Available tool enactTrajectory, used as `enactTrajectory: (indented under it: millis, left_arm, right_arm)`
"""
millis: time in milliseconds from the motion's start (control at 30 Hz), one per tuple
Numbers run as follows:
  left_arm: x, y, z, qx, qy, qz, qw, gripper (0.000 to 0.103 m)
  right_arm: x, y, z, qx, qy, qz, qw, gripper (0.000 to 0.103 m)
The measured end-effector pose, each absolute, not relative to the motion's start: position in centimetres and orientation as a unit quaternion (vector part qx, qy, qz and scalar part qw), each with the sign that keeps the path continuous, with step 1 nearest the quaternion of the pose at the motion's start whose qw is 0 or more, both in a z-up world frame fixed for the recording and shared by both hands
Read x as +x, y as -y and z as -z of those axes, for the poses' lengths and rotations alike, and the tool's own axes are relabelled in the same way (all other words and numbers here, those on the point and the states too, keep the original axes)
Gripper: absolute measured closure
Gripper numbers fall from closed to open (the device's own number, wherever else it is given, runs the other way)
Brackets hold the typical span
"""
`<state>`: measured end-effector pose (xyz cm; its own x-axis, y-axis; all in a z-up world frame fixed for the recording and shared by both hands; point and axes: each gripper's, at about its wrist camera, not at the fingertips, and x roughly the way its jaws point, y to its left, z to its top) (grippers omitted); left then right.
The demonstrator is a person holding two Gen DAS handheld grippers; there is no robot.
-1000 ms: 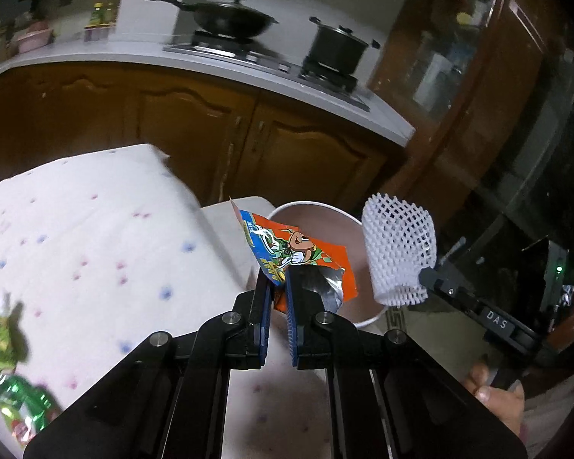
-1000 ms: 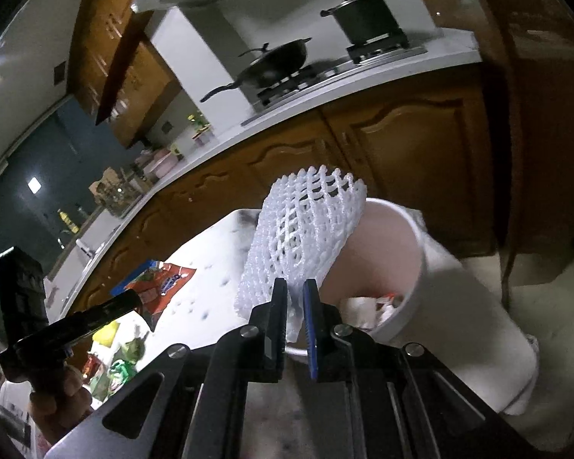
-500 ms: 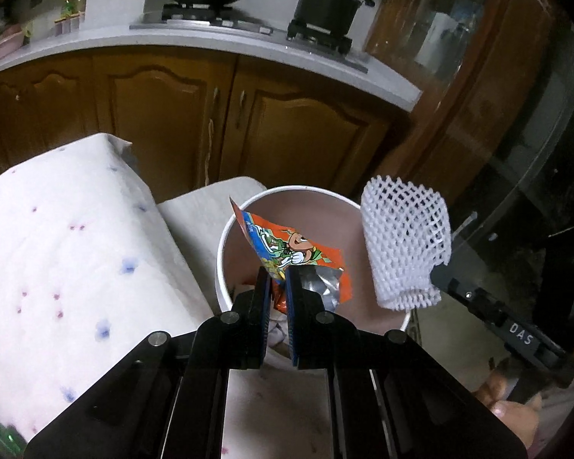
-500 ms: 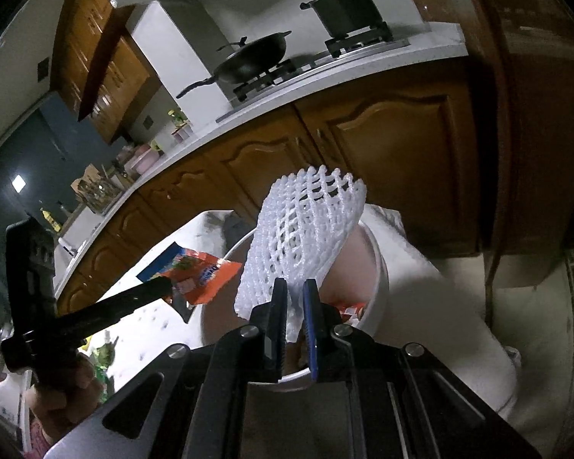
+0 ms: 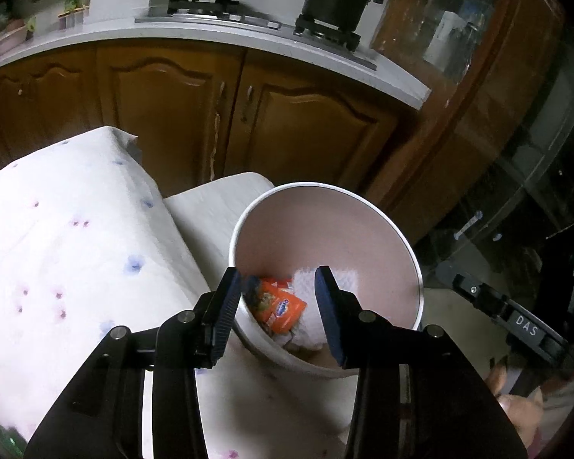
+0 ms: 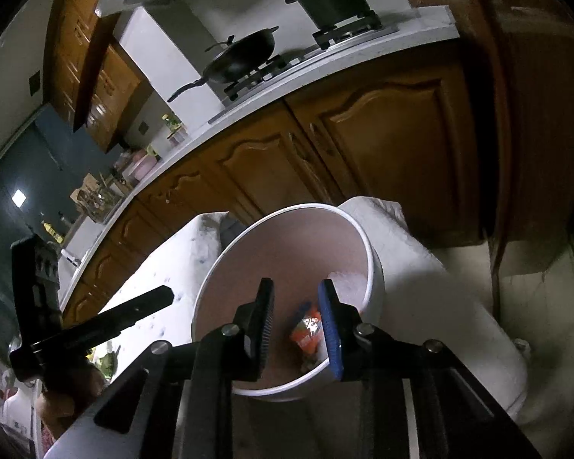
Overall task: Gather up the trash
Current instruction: 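Move both open grippers back over the remaining trash on the table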
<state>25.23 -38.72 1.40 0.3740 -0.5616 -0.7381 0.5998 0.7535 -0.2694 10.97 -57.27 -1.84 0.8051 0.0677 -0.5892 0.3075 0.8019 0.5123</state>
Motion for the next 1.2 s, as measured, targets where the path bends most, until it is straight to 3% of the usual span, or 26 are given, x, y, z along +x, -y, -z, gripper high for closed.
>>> enactTrajectory:
  millis: [167,333,633,700,1200]
  left_arm:
    - [25.0,37.1,-1.8,0.012,-0.435,0.343,0.832,0.063]
    - [24.2,34.8,-2.3,-0.004,-0.431,0.337,0.837,0.062]
    - [22.4,28.8,-3.2,-0.042,-0.424,0.311,0.850,0.056]
    - [22.0,26.8,-3.4,-0.058,-0.422,0.302,0.853,0.052]
    - [19.0,14.3,-3.7,-0.098,-0.407,0.242,0.875,0.052]
  right_arm:
    - [10.9,57.0,1.7,0.309,-0.304,0.065,0.899,0.073]
    - [10.5,55.9,0.8,0.308,-0.295,0.054,0.903,0.050]
    - [10.1,52.3,-1.1,0.295,-0.284,0.029,0.912,0.027]
    - [10.1,51.5,-1.4,0.295,-0.282,0.026,0.912,0.025]
    - [11.4,43.1,-1.1,0.286,-0.309,-0.051,0.906,0.025]
